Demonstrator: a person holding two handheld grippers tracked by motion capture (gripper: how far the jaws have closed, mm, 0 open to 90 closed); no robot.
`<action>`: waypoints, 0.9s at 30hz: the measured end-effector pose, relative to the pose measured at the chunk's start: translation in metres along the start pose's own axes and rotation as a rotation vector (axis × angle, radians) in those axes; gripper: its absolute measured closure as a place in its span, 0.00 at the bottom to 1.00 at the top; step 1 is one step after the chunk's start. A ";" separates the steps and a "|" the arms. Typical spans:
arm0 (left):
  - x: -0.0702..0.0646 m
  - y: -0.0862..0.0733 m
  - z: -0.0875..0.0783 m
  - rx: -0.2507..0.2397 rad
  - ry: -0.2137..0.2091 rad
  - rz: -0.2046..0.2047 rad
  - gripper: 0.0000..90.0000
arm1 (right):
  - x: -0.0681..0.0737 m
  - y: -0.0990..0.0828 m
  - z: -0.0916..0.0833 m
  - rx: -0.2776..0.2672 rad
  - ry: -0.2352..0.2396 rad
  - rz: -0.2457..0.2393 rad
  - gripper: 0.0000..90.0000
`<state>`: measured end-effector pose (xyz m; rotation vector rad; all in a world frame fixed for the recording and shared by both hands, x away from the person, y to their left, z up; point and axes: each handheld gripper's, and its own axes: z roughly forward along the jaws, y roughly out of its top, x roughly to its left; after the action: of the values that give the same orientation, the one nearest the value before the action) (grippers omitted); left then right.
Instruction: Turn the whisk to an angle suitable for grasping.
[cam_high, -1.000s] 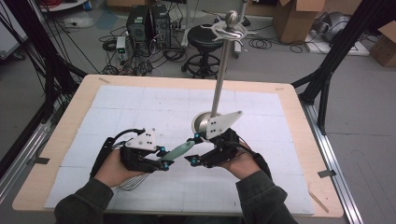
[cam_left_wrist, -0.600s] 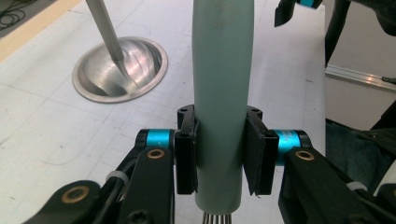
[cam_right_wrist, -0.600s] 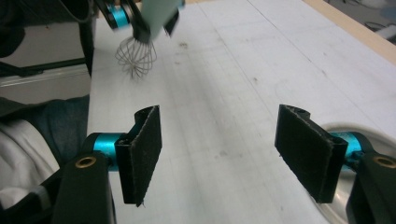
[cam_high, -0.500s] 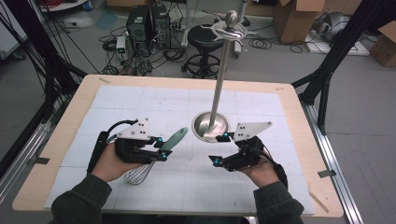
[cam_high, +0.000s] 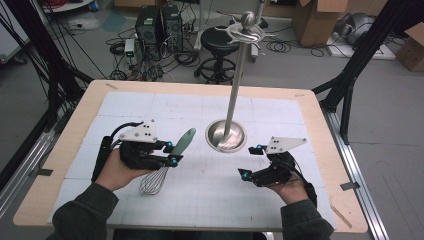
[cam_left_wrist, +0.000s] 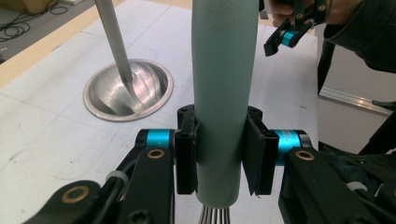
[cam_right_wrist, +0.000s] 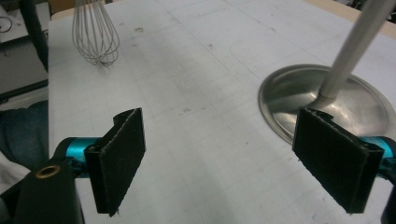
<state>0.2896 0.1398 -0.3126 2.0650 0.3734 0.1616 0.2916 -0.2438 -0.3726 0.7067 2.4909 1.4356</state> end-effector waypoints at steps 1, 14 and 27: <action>0.001 0.003 -0.001 0.002 -0.002 0.003 0.76 | -0.002 -0.004 -0.001 -0.003 -0.010 0.011 0.18; 0.005 0.011 -0.008 -0.027 0.004 -0.012 0.76 | -0.008 -0.031 -0.010 0.002 -0.059 0.081 0.16; 0.013 0.027 -0.014 -0.055 0.008 -0.020 0.76 | -0.016 -0.055 -0.022 -0.001 -0.090 0.146 0.11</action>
<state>0.3033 0.1429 -0.2832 2.0064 0.3901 0.1662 0.2802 -0.2911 -0.4093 0.9483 2.4142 1.4179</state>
